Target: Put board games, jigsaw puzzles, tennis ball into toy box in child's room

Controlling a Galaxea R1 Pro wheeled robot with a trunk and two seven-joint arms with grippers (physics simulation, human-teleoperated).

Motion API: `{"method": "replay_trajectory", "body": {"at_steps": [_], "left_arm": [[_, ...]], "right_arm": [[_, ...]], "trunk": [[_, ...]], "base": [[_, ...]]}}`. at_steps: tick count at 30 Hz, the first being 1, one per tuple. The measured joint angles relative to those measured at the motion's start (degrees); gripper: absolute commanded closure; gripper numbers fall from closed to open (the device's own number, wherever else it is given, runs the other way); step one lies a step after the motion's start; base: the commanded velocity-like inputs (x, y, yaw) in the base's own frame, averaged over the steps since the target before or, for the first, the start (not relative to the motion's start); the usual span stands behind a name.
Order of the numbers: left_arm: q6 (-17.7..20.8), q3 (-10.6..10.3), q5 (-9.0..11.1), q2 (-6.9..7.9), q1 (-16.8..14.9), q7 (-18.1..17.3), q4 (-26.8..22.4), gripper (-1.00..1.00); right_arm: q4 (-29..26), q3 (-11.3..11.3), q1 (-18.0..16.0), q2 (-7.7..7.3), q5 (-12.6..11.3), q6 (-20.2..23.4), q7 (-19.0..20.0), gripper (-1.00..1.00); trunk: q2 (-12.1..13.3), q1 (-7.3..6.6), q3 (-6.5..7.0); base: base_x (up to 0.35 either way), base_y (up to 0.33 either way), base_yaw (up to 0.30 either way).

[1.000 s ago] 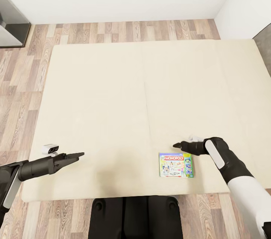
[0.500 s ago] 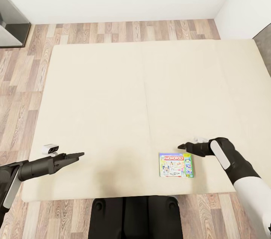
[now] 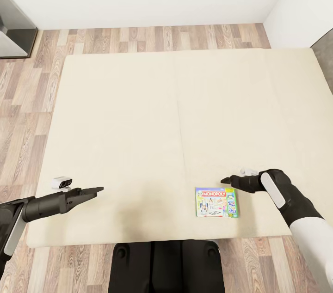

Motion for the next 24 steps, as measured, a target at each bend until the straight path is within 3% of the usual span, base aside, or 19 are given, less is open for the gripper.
{"method": "replay_trajectory", "body": {"at_steps": [14,24], "left_arm": [[0.0,0.0,0.1,0.25,0.0,0.0,0.0,-1.0],[0.0,0.0,0.1,0.35,0.0,0.0,0.1,-1.0]], "right_arm": [[2.5,0.3,0.0,-0.08,0.5,0.1,0.2,-1.0],[5.4,2.0,0.0,-0.09,0.8,-0.3,5.0,-1.0]], "trunk": [[0.0,0.0,0.0],[0.0,0.0,0.0]], "base": [[0.0,0.0,0.0],[0.0,0.0,0.0]]}}
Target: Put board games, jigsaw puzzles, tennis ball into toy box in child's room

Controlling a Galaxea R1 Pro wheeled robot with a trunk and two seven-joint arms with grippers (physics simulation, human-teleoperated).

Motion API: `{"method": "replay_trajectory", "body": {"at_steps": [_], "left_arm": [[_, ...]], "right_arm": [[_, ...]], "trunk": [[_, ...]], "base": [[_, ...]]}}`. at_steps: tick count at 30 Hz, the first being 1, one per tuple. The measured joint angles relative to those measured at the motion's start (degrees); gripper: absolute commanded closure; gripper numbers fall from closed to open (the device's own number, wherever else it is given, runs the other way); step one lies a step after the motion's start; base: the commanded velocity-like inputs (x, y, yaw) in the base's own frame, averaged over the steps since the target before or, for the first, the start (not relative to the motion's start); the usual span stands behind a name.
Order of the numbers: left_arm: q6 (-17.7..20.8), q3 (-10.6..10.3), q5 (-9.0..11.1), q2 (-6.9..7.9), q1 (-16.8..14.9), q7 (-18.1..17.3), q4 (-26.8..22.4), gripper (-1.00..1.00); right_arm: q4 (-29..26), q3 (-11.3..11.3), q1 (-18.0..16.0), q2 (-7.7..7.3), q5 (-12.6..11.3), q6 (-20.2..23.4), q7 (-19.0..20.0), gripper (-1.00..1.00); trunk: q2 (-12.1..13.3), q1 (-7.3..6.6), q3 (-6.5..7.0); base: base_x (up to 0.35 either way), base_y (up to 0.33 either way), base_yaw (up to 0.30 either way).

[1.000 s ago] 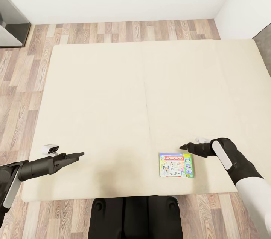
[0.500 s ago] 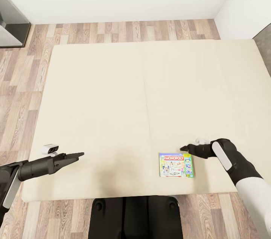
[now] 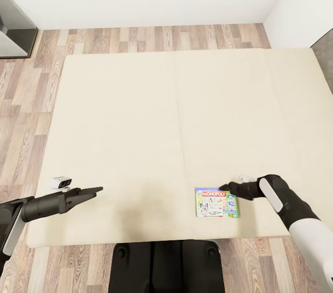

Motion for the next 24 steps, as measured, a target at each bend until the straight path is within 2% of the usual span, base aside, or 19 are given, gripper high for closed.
{"method": "replay_trajectory", "body": {"at_steps": [8,15,24], "left_arm": [[0.0,0.0,0.0,0.0,0.0,0.0,0.0,-1.0],[0.0,0.0,0.0,0.01,0.0,0.0,0.0,-1.0],[0.0,0.0,0.0,0.01,0.0,0.0,0.0,-1.0]], "right_arm": [[0.2,3.8,-0.3,0.0,0.1,-0.4,1.0,-1.0],[0.3,4.5,-0.3,-0.05,0.2,-0.5,1.1,-1.0],[0.4,4.6,-0.3,-1.22,0.3,-2.1,1.3,-1.0]], "trunk": [[0.0,0.0,0.0],[0.0,0.0,0.0],[0.0,0.0,0.0]], "base": [[0.0,0.0,0.0],[0.0,0.0,0.0],[0.0,0.0,0.0]]}}
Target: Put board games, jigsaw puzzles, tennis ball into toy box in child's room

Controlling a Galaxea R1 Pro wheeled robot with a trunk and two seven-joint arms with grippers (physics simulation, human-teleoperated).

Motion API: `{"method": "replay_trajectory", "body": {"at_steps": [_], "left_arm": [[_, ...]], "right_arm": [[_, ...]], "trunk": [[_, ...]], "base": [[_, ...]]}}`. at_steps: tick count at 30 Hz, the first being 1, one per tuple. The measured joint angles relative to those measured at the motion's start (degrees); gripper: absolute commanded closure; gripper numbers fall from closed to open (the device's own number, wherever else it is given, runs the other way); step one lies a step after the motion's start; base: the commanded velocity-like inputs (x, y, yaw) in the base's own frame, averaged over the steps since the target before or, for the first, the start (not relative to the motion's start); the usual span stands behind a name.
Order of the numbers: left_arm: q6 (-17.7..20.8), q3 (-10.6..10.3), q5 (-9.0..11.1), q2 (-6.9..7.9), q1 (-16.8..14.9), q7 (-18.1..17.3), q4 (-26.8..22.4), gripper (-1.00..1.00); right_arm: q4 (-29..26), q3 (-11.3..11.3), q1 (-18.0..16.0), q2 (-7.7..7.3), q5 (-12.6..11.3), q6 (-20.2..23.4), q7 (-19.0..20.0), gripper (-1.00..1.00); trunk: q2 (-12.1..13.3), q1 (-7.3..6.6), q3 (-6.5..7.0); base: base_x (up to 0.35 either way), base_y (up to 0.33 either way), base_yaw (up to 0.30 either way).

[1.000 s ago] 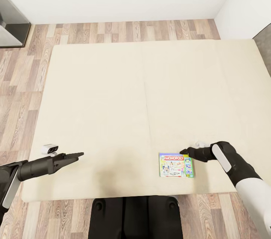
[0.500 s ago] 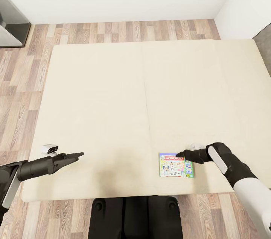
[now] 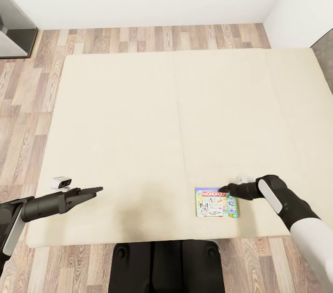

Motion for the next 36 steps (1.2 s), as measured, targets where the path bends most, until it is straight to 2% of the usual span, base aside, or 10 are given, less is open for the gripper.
{"method": "replay_trajectory", "body": {"at_steps": [13,27,36], "left_arm": [[0.0,0.0,0.0,0.0,0.0,0.0,0.0,-1.0],[0.0,0.0,0.0,0.0,0.0,0.0,0.0,-1.0],[0.0,0.0,0.0,0.0,0.0,0.0,0.0,-1.0]], "right_arm": [[0.0,0.0,0.0,-1.43,-0.1,-0.4,1.3,-1.0],[0.0,0.4,0.0,-1.51,0.1,-0.6,2.8,-1.0],[0.0,0.5,0.0,-1.5,0.1,-0.6,2.9,-1.0]], "trunk": [[0.0,0.0,0.0],[0.0,0.0,-0.03],[0.0,0.0,-0.65]], "base": [[0.0,0.0,0.0],[0.0,0.0,0.0],[0.0,0.0,0.0]]}}
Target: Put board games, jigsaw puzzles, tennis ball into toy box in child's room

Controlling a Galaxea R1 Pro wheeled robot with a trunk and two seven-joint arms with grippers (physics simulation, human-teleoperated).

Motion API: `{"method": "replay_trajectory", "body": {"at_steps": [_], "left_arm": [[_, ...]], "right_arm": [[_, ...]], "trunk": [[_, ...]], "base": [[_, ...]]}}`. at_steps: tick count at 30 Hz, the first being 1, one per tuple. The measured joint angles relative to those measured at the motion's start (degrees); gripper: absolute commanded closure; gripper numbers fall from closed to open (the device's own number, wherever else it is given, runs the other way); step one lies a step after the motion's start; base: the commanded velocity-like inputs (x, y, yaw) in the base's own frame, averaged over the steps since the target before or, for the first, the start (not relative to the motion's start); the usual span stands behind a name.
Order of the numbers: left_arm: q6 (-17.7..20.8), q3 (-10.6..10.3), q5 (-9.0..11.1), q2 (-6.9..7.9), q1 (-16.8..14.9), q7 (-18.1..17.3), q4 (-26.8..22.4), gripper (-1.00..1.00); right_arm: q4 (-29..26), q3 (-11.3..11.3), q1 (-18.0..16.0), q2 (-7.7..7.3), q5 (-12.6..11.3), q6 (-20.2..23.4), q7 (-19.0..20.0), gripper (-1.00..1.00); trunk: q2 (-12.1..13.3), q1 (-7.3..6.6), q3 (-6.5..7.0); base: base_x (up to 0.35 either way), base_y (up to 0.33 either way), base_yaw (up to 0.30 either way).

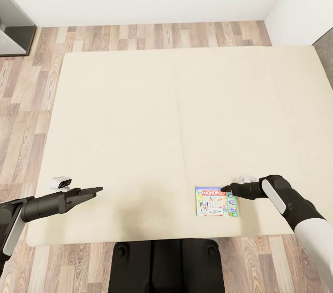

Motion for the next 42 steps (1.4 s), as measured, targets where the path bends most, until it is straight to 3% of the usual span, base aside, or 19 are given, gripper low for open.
{"method": "replay_trajectory", "body": {"at_steps": [42], "left_arm": [[0.0,0.1,0.3,0.07,0.1,0.0,0.0,-1.0]], "right_arm": [[0.0,0.0,0.0,0.09,0.0,0.0,0.0,-1.0]], "trunk": [[0.0,0.0,-1.82]], "base": [[0.0,0.0,0.0]]}}
